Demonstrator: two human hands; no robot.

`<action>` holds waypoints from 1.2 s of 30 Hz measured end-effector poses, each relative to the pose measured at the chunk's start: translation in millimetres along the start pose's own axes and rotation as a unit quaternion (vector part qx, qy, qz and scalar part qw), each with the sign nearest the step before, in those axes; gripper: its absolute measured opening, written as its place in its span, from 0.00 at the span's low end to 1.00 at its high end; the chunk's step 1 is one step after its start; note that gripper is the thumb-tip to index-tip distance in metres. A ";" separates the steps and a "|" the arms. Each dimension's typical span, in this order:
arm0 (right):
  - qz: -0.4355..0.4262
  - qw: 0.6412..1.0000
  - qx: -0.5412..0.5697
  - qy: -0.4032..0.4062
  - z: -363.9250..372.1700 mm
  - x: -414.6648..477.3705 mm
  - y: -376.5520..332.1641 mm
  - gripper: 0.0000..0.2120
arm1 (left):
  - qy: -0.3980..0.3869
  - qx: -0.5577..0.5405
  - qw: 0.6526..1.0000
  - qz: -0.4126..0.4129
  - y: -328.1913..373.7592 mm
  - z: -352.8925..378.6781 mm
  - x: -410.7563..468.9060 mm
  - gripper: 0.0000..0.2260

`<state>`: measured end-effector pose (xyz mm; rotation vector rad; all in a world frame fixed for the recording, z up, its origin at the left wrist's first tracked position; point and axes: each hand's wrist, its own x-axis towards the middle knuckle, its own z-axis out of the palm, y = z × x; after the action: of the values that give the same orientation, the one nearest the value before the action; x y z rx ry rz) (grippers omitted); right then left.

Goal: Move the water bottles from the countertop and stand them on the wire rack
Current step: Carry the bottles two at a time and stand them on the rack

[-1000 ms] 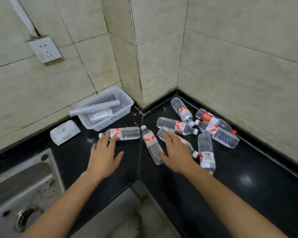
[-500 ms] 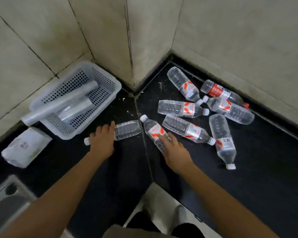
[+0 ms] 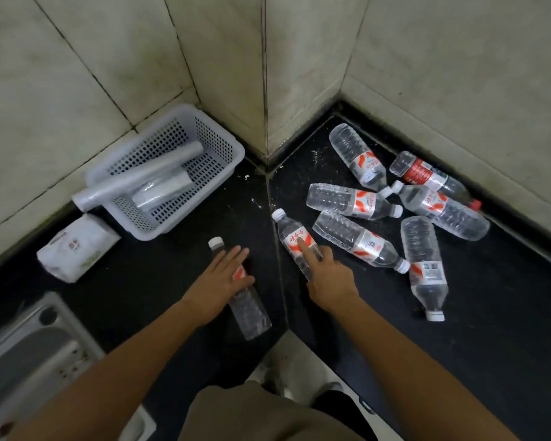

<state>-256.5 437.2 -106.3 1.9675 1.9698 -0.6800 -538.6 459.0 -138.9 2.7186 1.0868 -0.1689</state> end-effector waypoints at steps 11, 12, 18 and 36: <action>-0.013 0.997 0.067 -0.045 11.0 -30.4 15.9 0.43 | 0.057 -0.580 0.608 -0.539 75.0 -8.0 -1.7 0.24; -0.008 0.996 0.084 -0.032 10.7 -29.2 14.7 0.40 | 0.050 -0.593 0.601 -0.534 73.8 -4.9 0.3 0.23; 0.043 0.976 0.209 0.045 7.5 -3.2 -0.1 0.28 | 0.037 -0.599 0.570 -0.561 60.6 6.3 12.0 0.35; 0.102 0.737 0.529 0.409 -105.3 -103.2 90.2 0.34 | 0.277 -0.607 0.687 -0.288 132.7 -170.1 92.5 0.17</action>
<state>-149.4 398.5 23.8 3.6320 1.7876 -1.1872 -375.2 466.9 29.4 1.1537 1.4010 0.9860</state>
